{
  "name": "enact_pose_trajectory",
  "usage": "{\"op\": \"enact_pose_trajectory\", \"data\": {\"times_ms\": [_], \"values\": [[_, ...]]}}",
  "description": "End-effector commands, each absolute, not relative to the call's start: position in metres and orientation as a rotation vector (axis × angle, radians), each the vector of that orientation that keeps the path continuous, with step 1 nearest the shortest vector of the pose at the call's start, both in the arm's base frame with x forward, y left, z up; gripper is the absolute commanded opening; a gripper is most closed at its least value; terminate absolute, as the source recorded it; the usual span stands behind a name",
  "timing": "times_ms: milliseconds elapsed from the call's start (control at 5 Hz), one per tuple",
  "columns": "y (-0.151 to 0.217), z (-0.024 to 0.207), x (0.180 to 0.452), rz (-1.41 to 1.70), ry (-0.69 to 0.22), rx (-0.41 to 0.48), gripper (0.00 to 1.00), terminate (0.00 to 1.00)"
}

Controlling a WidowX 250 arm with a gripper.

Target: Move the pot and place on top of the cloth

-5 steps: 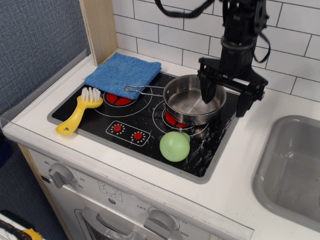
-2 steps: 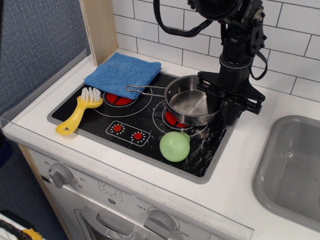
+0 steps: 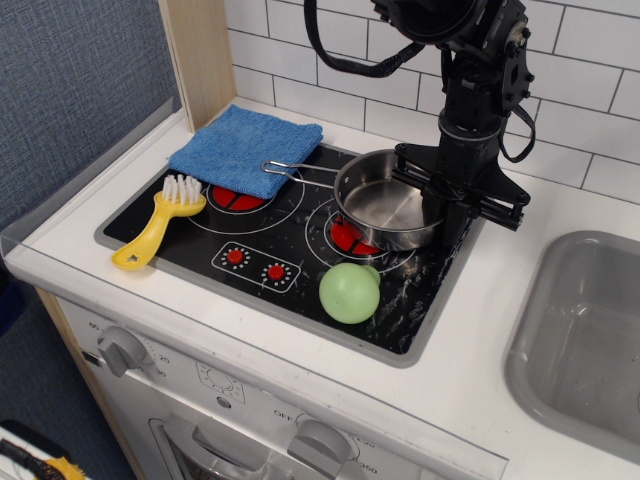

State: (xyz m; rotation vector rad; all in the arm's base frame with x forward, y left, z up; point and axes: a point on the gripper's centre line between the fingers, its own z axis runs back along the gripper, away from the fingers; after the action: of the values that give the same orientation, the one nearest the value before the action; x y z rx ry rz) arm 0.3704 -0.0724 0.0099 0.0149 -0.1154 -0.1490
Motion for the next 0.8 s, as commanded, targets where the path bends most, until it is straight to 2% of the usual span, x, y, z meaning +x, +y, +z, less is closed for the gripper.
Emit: {"op": "enact_pose_trajectory", "data": {"times_ms": [0, 200, 600], "values": [[-0.071, 0.093, 0.371, -0.235, -0.28, -0.024, 0.0, 0.0], [-0.048, 0.128, 0.373, -0.259, -0.241, 0.073, 0.0, 0.0], [0.034, 0.122, 0.384, -0.17, -0.137, 0.15, 0.0, 0.0]]}}
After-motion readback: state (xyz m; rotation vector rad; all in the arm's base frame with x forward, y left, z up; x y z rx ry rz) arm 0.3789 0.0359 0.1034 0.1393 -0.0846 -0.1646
